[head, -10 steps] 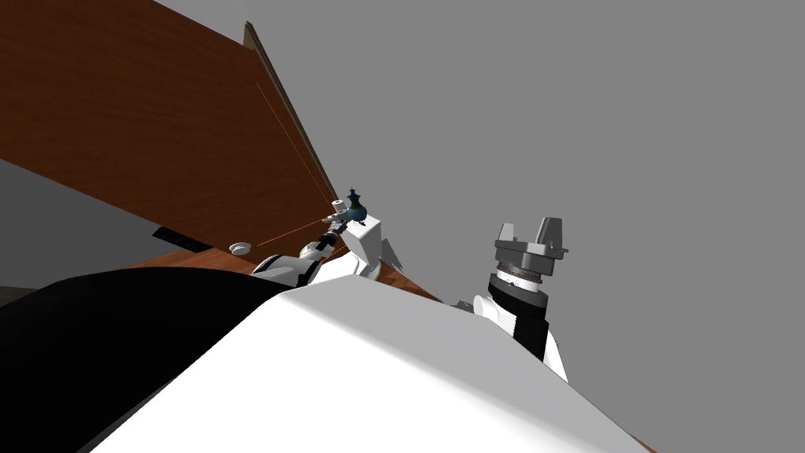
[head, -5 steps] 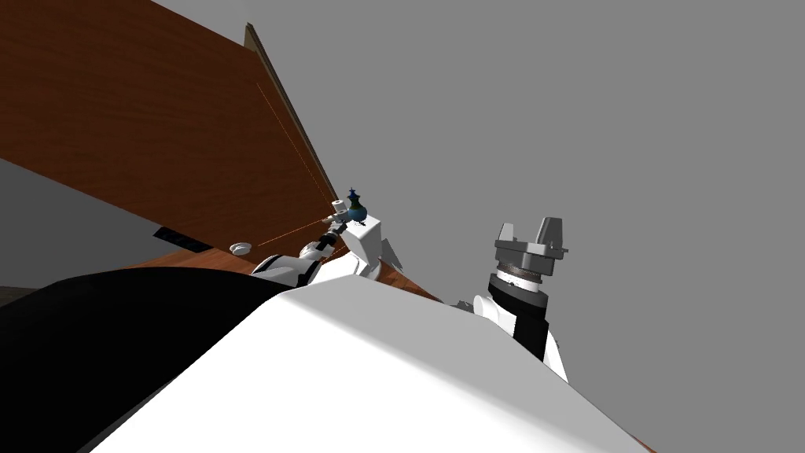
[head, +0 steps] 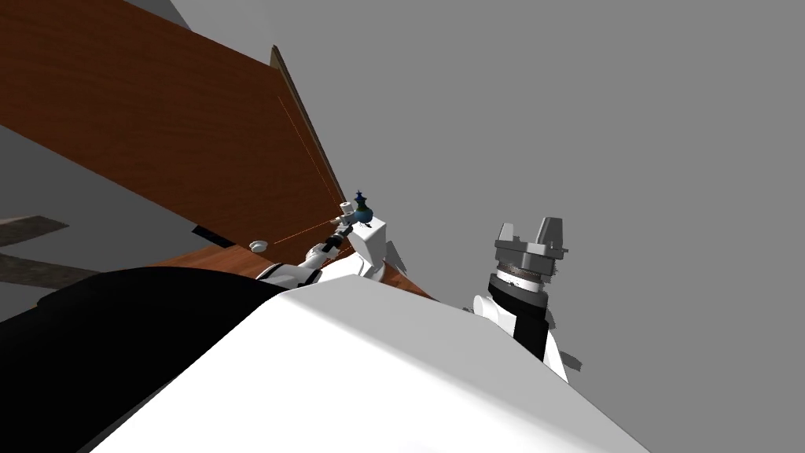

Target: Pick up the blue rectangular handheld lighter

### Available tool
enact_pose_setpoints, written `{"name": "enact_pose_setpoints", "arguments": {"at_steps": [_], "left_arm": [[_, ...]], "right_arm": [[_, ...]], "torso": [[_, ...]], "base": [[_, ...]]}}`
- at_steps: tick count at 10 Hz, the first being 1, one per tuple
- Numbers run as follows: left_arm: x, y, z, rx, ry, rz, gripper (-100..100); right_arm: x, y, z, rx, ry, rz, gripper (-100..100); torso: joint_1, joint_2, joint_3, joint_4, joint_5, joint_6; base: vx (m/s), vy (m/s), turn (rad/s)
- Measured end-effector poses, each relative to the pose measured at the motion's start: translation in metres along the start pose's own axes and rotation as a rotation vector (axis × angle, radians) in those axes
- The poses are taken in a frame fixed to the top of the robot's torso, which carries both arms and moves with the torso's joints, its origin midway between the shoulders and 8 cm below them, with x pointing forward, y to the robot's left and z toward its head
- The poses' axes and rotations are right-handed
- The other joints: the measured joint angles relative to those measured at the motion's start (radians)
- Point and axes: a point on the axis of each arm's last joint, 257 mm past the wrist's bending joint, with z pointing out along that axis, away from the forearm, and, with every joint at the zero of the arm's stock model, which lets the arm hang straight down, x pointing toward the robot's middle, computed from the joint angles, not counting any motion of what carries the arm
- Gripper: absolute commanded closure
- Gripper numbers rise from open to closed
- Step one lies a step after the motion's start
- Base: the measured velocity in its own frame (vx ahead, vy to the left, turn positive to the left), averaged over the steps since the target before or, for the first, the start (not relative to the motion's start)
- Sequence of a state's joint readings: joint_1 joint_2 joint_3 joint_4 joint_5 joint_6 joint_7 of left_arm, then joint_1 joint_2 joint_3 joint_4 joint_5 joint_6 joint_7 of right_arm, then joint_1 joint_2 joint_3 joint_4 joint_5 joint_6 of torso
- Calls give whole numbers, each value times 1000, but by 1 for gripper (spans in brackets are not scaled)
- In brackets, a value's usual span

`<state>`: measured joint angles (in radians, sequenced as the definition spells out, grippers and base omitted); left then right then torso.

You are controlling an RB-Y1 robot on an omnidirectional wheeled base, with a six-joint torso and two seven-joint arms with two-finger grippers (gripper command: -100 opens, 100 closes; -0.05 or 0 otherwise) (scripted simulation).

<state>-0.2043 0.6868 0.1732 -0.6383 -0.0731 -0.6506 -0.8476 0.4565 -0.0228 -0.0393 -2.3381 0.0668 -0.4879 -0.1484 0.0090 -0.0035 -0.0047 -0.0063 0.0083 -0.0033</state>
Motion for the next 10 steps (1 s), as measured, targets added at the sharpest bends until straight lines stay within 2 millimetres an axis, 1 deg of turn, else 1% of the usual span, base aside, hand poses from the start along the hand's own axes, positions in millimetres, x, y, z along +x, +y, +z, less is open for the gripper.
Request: {"name": "enact_pose_setpoints", "arguments": {"at_steps": [1, 2, 3, 4, 5, 6, 7, 9, 10], "left_arm": [[3, -6, 0, 8, 5, 2, 100], [1, -11, 0, 16, 1, 4, 100], [-2, -15, 2, 23, -6, 5, 100], [5, -24, -2, 31, 6, 3, 100], [4, -33, -1, 42, 4, 5, 100], [10, -46, -3, 52, 14, 3, 100], [7, -56, -2, 67, 8, 5, 100], [10, -77, -5, 92, 11, 2, 100], [15, -88, -7, 102, 15, -1, 100]], "right_arm": [[0, 0, 0, 0, 0, 0, 0], [0, 0, 0, 0, 0, 0, 0], [0, 0, 0, 0, 0, 0, 0], [0, 0, 0, 0, 0, 0, 0], [0, 0, 0, 0, 0, 0, 0], [0, 0, 0, 0, 0, 0, 0], [0, 0, 0, 0, 0, 0, 0], [0, 0, 0, 0, 0, 0, 0], [0, 0, 0, 0, 0, 0, 0]], "torso": [[2, 0, -1, -1, 2, -1], [1, 0, -1, -1, 2, -1], [1, 1, 0, -1, 1, 0], [3, 0, -1, -2, 3, -3], [4, 0, -1, -3, 3, -2], [6, 0, -2, -4, 4, -4], [6, -1, -2, -4, 4, -3], [7, 0, -2, -4, 5, -4], [8, 0, -4, -7, 7, -6]], "base": [[12, 12, 18], [0, 0, 0], [28, 34, 149], [30, 36, 111], [44, 57, 170], [41, 38, 87], [44, 55, 159], [41, 50, 127], [40, 35, 80]]}}
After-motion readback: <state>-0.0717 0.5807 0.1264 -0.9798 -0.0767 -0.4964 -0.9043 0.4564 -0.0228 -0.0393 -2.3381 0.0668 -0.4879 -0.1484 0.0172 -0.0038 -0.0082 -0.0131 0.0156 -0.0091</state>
